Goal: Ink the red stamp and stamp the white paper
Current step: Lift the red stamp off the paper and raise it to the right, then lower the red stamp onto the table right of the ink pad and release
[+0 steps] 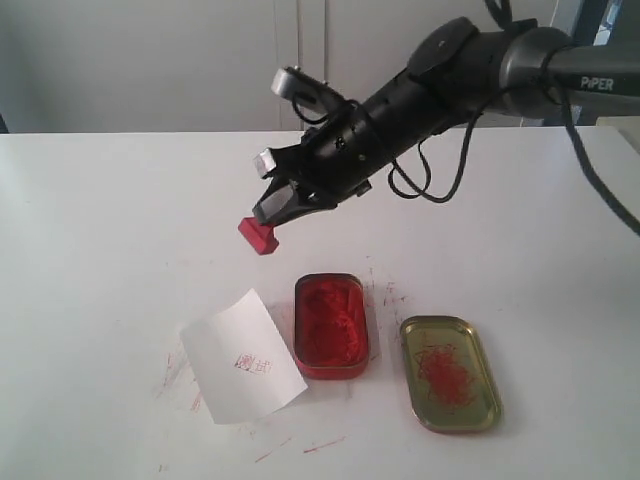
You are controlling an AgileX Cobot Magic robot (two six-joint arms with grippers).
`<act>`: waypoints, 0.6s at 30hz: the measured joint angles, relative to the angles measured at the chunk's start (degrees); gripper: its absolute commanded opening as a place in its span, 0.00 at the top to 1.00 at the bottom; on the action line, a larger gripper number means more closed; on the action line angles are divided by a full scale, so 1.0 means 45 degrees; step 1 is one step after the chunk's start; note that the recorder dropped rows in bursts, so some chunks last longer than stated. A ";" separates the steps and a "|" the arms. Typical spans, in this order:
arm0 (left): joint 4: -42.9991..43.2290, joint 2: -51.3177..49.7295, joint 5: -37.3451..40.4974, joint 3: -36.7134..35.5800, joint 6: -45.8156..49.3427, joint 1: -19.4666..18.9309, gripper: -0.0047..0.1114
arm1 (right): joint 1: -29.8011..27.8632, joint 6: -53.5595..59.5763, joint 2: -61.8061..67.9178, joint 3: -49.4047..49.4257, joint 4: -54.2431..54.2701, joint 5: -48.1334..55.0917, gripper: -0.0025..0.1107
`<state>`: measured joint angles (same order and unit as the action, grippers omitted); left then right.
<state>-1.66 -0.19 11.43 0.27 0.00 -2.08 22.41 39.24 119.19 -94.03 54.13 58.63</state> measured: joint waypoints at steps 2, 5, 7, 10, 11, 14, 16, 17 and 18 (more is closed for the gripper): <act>0.0000 0.0000 0.0000 0.0000 0.0000 0.0000 0.96 | -0.0366 0.0199 0.0000 0.0000 0.0432 0.0125 0.98; 0.0000 0.0000 0.0000 0.0000 0.0000 0.0000 0.96 | -0.0930 0.0422 0.0000 0.0000 0.0946 0.0208 0.98; 0.0000 0.0000 0.0000 0.0000 0.0000 0.0000 0.96 | -0.1307 0.0475 0.0000 0.0000 0.1178 0.0208 0.98; 0.0000 0.0000 0.0000 0.0000 0.0000 0.0000 0.96 | -0.1765 0.0505 0.0000 0.0000 0.1427 0.0208 0.98; 0.0000 0.0000 0.0000 0.0000 0.0000 0.0000 0.96 | -0.1909 0.0505 0.0000 0.0000 0.1486 0.0232 0.98; 0.0000 0.0000 0.0000 0.0000 0.0000 0.0000 0.96 | -0.2240 0.0505 0.0054 0.0000 0.1661 0.0351 0.98; 0.0000 0.0000 0.0000 0.0000 0.0000 0.0000 0.96 | -0.2430 0.0505 0.0211 0.0082 0.2051 0.0492 0.98; 0.0000 0.0000 0.0000 0.0000 0.0000 0.0000 0.96 | -0.2465 0.0505 0.0319 0.0132 0.2299 0.0543 0.98; 0.0000 0.0000 0.0000 0.0000 0.0000 0.0000 0.96 | -0.2500 0.0539 0.0409 0.0183 0.2556 0.0570 0.98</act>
<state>-1.66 -0.19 11.43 0.27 0.00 -2.08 11.16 41.67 121.03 -93.21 65.63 61.19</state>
